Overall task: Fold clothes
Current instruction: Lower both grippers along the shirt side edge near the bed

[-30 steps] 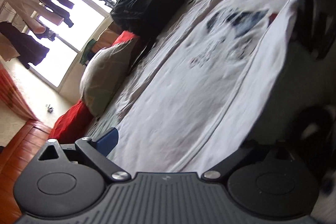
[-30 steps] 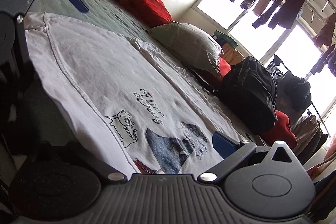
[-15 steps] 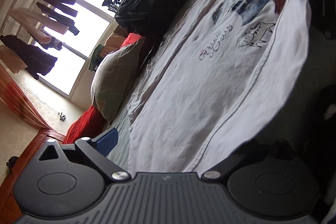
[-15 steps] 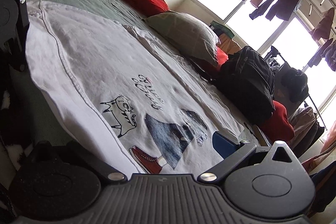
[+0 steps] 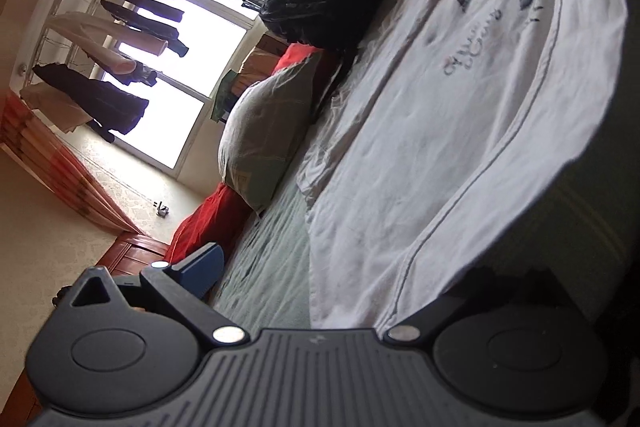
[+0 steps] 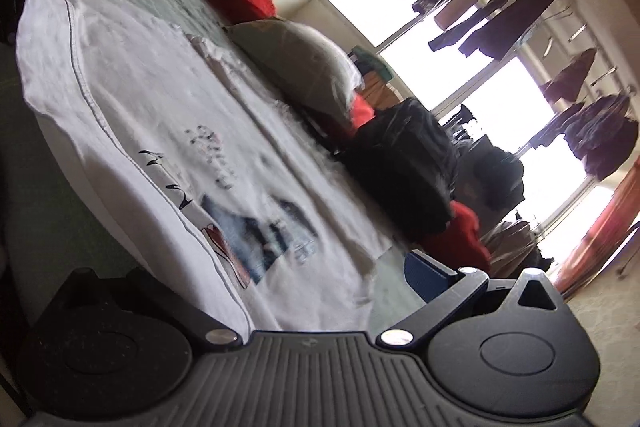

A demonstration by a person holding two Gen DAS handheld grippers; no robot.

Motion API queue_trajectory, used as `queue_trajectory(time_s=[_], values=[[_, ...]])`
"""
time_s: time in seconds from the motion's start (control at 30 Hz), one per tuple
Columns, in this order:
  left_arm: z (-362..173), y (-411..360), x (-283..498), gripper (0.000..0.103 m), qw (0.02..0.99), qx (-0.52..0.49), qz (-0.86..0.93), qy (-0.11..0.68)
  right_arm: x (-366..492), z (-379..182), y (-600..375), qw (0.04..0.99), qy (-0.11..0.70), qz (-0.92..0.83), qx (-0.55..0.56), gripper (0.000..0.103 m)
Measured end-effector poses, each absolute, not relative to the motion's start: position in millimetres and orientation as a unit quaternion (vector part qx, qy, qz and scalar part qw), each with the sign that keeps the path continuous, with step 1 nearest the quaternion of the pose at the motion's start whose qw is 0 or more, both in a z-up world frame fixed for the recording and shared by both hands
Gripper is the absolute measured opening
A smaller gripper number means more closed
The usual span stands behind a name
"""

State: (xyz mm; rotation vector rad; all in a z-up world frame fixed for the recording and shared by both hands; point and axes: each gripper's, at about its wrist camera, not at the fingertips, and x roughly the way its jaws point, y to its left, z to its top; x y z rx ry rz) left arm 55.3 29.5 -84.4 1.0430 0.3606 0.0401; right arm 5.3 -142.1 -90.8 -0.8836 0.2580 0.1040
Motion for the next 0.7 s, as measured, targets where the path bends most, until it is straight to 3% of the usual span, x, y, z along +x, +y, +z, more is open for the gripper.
queue_trajectory(time_s=[0.7], values=[[-55,31,142,0.101,0.857,0.486,0.022,0.171,95,-56,-152,0.908,0.126,0.024,-0.398,0.103]])
